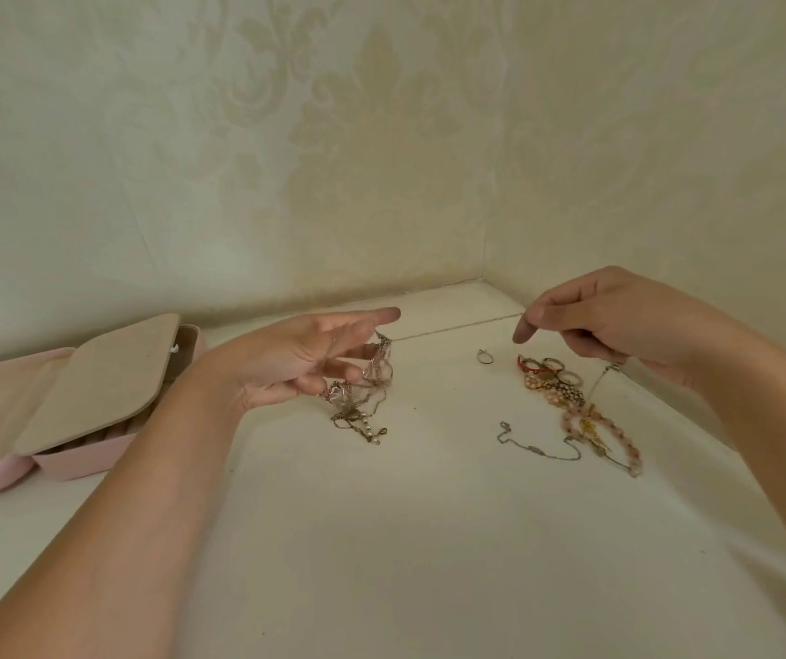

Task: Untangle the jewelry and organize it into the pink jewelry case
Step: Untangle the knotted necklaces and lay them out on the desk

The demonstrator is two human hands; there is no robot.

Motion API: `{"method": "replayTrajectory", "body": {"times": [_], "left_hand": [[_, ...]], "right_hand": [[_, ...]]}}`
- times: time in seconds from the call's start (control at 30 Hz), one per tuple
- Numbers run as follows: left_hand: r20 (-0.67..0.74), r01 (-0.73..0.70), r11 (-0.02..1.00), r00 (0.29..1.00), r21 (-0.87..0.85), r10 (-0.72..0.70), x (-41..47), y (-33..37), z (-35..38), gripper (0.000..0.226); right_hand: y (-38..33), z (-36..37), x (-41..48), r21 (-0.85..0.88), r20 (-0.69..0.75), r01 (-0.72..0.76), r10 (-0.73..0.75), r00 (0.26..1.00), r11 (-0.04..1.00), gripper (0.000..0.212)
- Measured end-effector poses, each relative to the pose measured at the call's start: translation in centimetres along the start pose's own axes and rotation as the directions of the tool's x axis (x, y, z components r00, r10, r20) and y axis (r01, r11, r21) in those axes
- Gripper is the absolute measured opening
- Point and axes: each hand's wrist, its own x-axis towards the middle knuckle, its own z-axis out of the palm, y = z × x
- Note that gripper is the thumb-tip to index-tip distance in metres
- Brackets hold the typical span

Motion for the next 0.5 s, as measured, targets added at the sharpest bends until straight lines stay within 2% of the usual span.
{"method": "replayTrajectory", "body": {"times": [0.07,0.17,0.27,0.37,0.5], "left_hand": [[0.030,0.030,0.999,0.999,0.026,-0.031,0.1,-0.1,0.1,0.082],[0.008,0.023,0.994,1.000,0.111,-0.024,0.6,-0.3,0.8,0.069],[0.006,-0.024,0.983,1.000,0.184,0.023,1.1,-0.4,1.7,0.066],[0.069,-0.069,0.974,0.996,0.216,0.055,1.3,-0.4,2.5,0.069],[0.189,-0.111,0.978,0.979,0.174,0.077,1.2,0.1,3.3,0.076]], "right_hand": [[-0.2,-0.1,0.1,-0.046,-0.054,-0.030,0.028,0.998,0.998,0.030],[-0.1,-0.6,0.0,-0.163,-0.088,-0.076,0.062,0.994,0.984,0.028],[0.3,-0.5,-0.2,-0.260,0.018,-0.130,0.140,0.990,0.957,0.025],[0.8,0.9,-0.1,-0.289,0.160,-0.112,0.163,0.974,0.951,0.021],[0.5,4.1,0.2,-0.219,0.194,0.012,0.032,0.980,0.976,0.029]]}}
